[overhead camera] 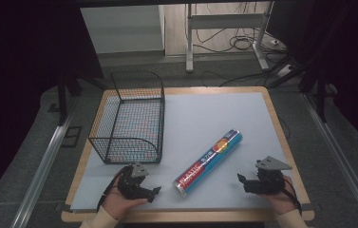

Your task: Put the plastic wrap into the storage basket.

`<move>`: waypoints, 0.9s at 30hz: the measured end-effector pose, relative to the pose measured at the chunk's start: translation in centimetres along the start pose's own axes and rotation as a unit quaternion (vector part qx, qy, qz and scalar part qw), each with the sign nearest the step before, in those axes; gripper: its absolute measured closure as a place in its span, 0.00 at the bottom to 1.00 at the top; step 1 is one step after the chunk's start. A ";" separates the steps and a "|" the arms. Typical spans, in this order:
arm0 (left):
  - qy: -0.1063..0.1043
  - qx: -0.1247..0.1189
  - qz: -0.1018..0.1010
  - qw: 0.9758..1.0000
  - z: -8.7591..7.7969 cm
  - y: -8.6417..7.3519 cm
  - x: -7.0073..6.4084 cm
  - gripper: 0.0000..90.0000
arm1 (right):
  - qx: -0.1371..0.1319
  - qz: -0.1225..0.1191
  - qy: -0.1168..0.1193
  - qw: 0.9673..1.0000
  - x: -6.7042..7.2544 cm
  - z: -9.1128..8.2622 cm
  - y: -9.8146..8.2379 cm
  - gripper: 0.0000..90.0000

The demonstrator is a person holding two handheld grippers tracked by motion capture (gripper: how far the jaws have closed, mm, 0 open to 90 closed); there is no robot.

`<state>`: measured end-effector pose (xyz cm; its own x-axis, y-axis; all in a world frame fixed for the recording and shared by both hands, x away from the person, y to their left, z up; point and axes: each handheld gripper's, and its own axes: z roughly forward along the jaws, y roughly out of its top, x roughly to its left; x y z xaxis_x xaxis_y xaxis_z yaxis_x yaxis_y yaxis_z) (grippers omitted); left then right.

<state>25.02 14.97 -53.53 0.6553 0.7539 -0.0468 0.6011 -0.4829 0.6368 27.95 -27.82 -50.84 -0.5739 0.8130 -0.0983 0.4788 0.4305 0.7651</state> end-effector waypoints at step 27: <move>0.006 0.007 0.025 1.000 -0.4 0.4 -0.7 0.13 | 0.017 -0.001 0.001 1.000 -0.1 0.2 -0.1 0.13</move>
<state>24.62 14.41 -52.98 0.6792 0.7339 -0.0047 0.5733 -0.5266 0.6277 28.04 -27.88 -51.07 -0.5762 0.8112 -0.0997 0.4995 0.4460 0.7427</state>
